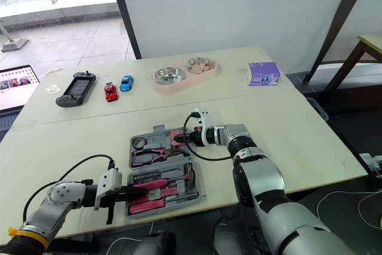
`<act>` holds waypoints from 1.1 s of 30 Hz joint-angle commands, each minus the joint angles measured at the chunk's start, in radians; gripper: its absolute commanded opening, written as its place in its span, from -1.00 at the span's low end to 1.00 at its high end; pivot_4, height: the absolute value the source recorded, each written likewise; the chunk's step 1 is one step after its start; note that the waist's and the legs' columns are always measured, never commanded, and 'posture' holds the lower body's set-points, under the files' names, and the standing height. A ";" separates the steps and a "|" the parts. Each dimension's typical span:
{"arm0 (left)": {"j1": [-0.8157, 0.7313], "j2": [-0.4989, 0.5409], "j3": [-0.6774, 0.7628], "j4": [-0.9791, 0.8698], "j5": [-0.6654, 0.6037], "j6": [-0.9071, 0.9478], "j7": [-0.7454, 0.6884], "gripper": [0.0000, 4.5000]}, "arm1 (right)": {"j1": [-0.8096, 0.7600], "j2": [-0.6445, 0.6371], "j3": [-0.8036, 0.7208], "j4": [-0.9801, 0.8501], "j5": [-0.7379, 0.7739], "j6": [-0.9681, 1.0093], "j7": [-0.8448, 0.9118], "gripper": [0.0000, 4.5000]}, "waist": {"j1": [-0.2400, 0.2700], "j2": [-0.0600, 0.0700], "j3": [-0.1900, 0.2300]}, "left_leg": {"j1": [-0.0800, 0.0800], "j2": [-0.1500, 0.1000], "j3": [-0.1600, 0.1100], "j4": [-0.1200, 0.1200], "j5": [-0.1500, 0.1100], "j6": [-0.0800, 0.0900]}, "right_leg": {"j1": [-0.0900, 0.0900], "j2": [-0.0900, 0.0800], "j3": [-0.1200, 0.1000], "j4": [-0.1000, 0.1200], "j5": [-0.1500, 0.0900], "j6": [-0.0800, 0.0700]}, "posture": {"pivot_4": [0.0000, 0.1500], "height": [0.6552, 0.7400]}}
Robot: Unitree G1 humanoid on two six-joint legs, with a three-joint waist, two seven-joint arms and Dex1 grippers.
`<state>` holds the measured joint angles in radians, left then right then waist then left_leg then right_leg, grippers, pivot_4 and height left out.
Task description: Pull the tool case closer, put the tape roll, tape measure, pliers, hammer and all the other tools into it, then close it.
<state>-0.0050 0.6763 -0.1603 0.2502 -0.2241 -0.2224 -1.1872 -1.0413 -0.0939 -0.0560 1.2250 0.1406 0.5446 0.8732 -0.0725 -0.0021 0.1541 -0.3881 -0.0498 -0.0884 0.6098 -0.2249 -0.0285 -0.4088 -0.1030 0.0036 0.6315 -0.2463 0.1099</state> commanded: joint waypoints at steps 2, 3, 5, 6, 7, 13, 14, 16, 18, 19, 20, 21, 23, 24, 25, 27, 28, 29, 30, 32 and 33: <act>0.042 0.025 -0.013 0.034 0.048 0.043 0.005 -1.00 | -0.039 0.014 -0.030 -0.023 0.040 -0.021 0.125 0.95 | 0.000 0.000 0.000 | 0.000 0.001 0.000 0.000 0.000 0.000 | 0.000 0.001 0.000 0.000 0.000 0.000 | 1.00 0.61; 0.044 0.024 -0.012 0.034 0.048 0.043 0.006 -1.00 | -0.041 0.007 -0.030 -0.032 0.043 -0.016 0.157 0.95 | 0.000 0.000 0.000 | 0.000 0.001 0.000 0.000 0.000 0.000 | 0.000 0.001 0.000 0.000 0.000 0.000 | 1.00 0.61; 0.046 0.024 -0.010 0.032 0.049 0.044 0.006 -1.00 | -0.044 -0.003 -0.025 -0.045 0.041 -0.008 0.208 0.95 | 0.000 0.000 0.000 | 0.000 0.002 0.001 0.000 0.000 0.000 | 0.000 0.001 0.000 0.000 0.000 0.000 | 1.00 0.61; 0.047 0.024 -0.009 0.030 0.049 0.045 0.006 -1.00 | -0.044 -0.009 -0.015 -0.053 0.036 0.000 0.241 0.95 | 0.000 0.000 0.000 | 0.000 0.002 0.001 0.000 0.000 0.000 | 0.000 0.001 0.000 0.000 0.000 -0.001 | 1.00 0.61; 0.048 0.024 -0.008 0.029 0.048 0.046 0.006 -1.00 | -0.044 -0.012 -0.007 -0.059 0.031 0.006 0.265 0.95 | 0.000 0.001 0.000 | 0.000 0.003 0.001 0.000 0.000 0.000 | 0.000 0.002 0.000 0.000 0.000 -0.001 | 1.00 0.61; 0.049 0.025 0.014 -0.006 0.031 0.070 0.015 -1.00 | -0.043 -0.040 0.013 -0.096 0.025 0.034 0.328 0.95 | 0.001 0.001 0.000 | 0.000 0.004 0.001 0.000 0.000 0.000 | -0.001 0.003 0.000 0.000 0.000 -0.001 | 1.00 0.61; 0.049 0.029 0.026 -0.023 0.018 0.082 0.018 -1.00 | -0.041 -0.046 0.014 -0.103 0.027 0.039 0.335 0.95 | 0.001 0.001 0.001 | 0.000 0.004 0.001 0.000 0.000 0.000 | -0.001 0.003 0.000 0.000 0.000 -0.002 | 1.00 0.61; 0.051 0.036 0.046 -0.051 0.000 0.104 0.022 -1.00 | -0.038 -0.055 0.016 -0.116 0.030 0.049 0.344 0.95 | 0.001 0.001 0.001 | -0.002 0.004 0.001 0.000 0.000 0.000 | -0.002 0.003 0.000 0.000 0.000 -0.002 | 1.00 0.61; 0.064 0.054 0.083 -0.115 -0.043 0.157 0.025 -1.00 | -0.033 -0.062 0.024 -0.135 0.029 0.061 0.360 0.95 | 0.000 0.000 0.001 | -0.003 0.005 0.001 0.000 0.000 0.000 | -0.003 0.003 0.000 0.000 0.001 -0.002 | 1.00 0.61; 0.076 0.065 0.104 -0.153 -0.069 0.189 0.028 -1.00 | -0.030 -0.067 0.027 -0.146 0.030 0.067 0.370 0.95 | 0.000 -0.001 0.002 | -0.003 0.005 0.001 0.000 0.000 0.000 | -0.004 0.004 0.000 0.000 0.001 -0.003 | 1.00 0.61; 0.084 0.073 0.118 -0.180 -0.085 0.214 0.031 -1.00 | -0.028 -0.070 0.030 -0.155 0.031 0.071 0.376 0.95 | 0.001 -0.001 0.003 | -0.005 0.006 0.001 0.000 0.000 0.000 | -0.005 0.004 0.000 0.000 0.001 -0.003 | 1.00 0.61; 0.095 0.080 0.131 -0.207 -0.098 0.233 0.035 -1.00 | -0.026 -0.074 0.032 -0.164 0.033 0.077 0.383 0.95 | 0.002 -0.001 0.005 | -0.006 0.006 0.001 0.000 0.000 0.000 | -0.006 0.005 0.000 0.000 0.001 -0.003 | 1.00 0.61; 0.114 0.089 0.152 -0.249 -0.117 0.263 0.042 -1.00 | -0.021 -0.080 0.038 -0.176 0.034 0.084 0.389 0.95 | 0.004 0.000 0.007 | -0.008 0.007 0.001 0.000 0.000 0.000 | -0.009 0.005 0.000 0.000 0.002 -0.004 | 1.00 0.61; 0.123 0.091 0.165 -0.271 -0.131 0.282 0.047 -1.00 | -0.020 -0.082 0.039 -0.180 0.035 0.085 0.391 0.95 | 0.005 0.000 0.007 | -0.010 0.007 0.001 0.001 0.000 0.000 | -0.010 0.005 0.000 0.000 0.002 -0.005 | 1.00 0.61; 0.130 0.092 0.178 -0.290 -0.143 0.300 0.051 -1.00 | -0.019 -0.084 0.040 -0.182 0.035 0.086 0.390 0.95 | 0.006 0.000 0.008 | -0.012 0.007 0.001 0.002 0.000 0.000 | -0.012 0.005 0.000 0.000 0.003 -0.005 | 1.00 0.61; 0.143 0.091 0.204 -0.323 -0.165 0.331 0.059 -1.00 | -0.016 -0.087 0.043 -0.187 0.035 0.087 0.393 0.95 | 0.006 -0.001 0.008 | -0.017 0.007 0.002 0.003 0.000 -0.001 | -0.016 0.005 0.000 0.000 0.003 -0.006 | 1.00 0.61; 0.149 0.092 0.216 -0.337 -0.176 0.344 0.063 -1.00 | -0.015 -0.088 0.045 -0.190 0.035 0.089 0.395 0.95 | 0.006 -0.001 0.008 | -0.018 0.007 0.002 0.004 0.000 -0.001 | -0.017 0.005 0.000 0.000 0.004 -0.006 | 1.00 0.61; 0.155 0.094 0.228 -0.350 -0.185 0.356 0.066 -1.00 | -0.013 -0.089 0.047 -0.194 0.035 0.090 0.397 0.95 | 0.006 -0.001 0.009 | -0.019 0.007 0.002 0.004 0.000 -0.001 | -0.018 0.005 0.000 -0.001 0.004 -0.006 | 1.00 0.61; 0.164 0.097 0.242 -0.367 -0.201 0.372 0.066 -1.00 | -0.009 -0.090 0.053 -0.202 0.034 0.090 0.404 0.95 | 0.005 -0.001 0.009 | -0.019 0.007 0.002 0.004 0.000 -0.001 | -0.018 0.005 0.000 -0.001 0.004 -0.006 | 1.00 0.61; 0.203 0.111 0.302 -0.415 -0.274 0.436 0.055 -1.00 | 0.000 -0.093 0.064 -0.226 0.033 0.099 0.418 0.95 | 0.004 -0.002 0.009 | -0.019 0.007 0.002 0.003 0.000 -0.001 | -0.018 0.005 0.000 -0.001 0.004 -0.006 | 1.00 0.61; 0.220 0.117 0.328 -0.433 -0.304 0.464 0.050 -1.00 | 0.005 -0.095 0.069 -0.237 0.033 0.104 0.424 0.95 | 0.003 -0.002 0.009 | -0.019 0.007 0.002 0.003 0.000 -0.001 | -0.018 0.005 0.000 -0.001 0.004 -0.006 | 1.00 0.61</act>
<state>0.1965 0.7719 0.1036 -0.1385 -0.4662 0.2021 -1.1279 -1.0344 -0.1851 0.0082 1.0382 0.1529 0.6422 1.2657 -0.0697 -0.0044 0.1636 -0.4072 -0.0427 -0.0859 0.6130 -0.2245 -0.0297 -0.4272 -0.0978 0.0037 0.6306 -0.2425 0.1039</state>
